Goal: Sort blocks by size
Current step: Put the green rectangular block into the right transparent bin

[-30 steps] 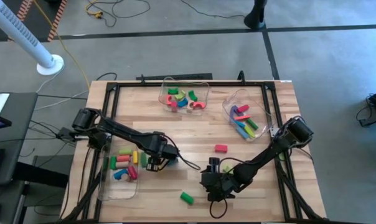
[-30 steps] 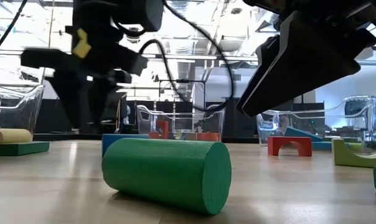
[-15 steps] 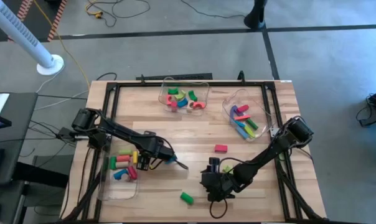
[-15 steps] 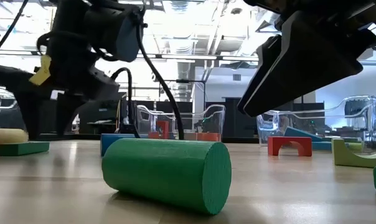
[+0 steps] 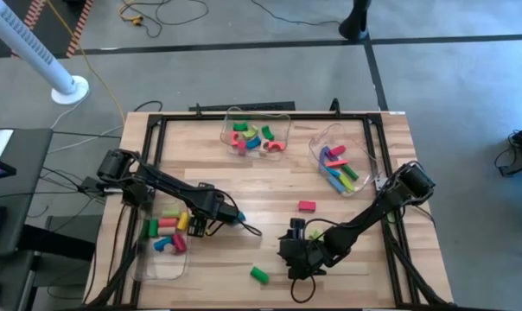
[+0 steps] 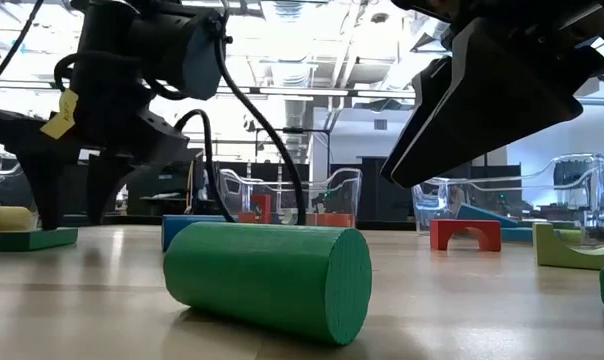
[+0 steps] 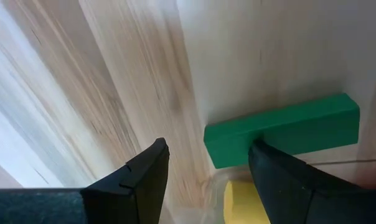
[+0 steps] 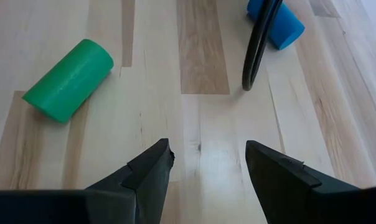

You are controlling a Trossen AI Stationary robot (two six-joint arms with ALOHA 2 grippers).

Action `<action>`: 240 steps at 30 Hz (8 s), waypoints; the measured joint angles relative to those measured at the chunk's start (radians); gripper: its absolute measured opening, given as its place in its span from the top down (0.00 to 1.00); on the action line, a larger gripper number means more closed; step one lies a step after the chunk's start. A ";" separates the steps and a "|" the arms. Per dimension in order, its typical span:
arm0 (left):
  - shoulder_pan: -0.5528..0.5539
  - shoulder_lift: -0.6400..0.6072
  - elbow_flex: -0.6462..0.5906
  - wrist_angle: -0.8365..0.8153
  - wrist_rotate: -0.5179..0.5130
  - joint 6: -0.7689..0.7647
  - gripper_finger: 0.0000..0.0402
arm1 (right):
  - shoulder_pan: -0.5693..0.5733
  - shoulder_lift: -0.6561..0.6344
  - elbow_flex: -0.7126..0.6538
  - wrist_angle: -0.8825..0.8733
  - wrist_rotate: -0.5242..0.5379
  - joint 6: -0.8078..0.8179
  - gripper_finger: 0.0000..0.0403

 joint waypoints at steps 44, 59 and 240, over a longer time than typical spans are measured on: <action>0.099 0.011 0.186 0.119 0.115 -0.275 0.47 | 0.007 0.000 0.000 -0.011 0.000 0.000 0.41; 0.111 0.011 0.094 0.232 0.118 -0.325 0.47 | 0.015 0.000 0.000 -0.018 0.000 0.004 0.41; 0.297 -0.245 -0.198 1.349 0.893 0.193 0.76 | -0.318 -0.343 -0.315 0.805 -0.437 -1.014 0.38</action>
